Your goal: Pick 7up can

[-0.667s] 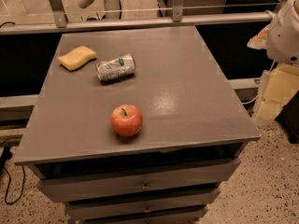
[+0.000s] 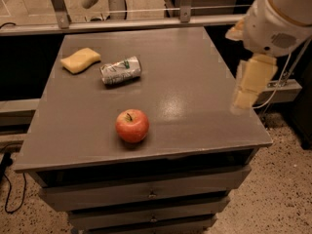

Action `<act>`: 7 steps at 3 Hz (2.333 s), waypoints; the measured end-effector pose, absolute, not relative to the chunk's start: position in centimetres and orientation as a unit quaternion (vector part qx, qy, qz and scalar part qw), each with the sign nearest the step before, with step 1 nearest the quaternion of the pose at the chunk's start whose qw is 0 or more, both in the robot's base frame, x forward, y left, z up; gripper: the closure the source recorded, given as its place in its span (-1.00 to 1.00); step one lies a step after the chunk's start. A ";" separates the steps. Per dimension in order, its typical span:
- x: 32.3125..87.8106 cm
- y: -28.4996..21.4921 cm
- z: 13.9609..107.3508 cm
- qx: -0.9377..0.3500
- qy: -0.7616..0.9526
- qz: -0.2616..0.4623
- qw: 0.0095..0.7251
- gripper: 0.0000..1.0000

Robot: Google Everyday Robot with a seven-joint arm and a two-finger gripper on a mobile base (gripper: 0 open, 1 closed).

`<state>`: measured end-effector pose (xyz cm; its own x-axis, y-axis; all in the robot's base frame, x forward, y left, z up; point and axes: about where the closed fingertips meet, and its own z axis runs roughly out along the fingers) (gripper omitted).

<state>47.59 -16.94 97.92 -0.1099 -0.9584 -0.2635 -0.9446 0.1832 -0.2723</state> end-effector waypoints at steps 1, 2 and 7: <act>52.9 -9.3 97.7 -0.682 0.693 0.011 0.233 -1.00; 57.0 -2.8 97.4 -0.703 0.657 0.034 0.271 -1.00; 66.8 11.9 85.4 -0.660 0.709 0.090 0.233 -0.97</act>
Offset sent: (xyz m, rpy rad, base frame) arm 0.1535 0.2323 -0.0059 0.2637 -0.1524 0.3416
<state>66.77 11.91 85.35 -0.0204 -0.8928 -0.4500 -0.9772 0.1130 -0.1800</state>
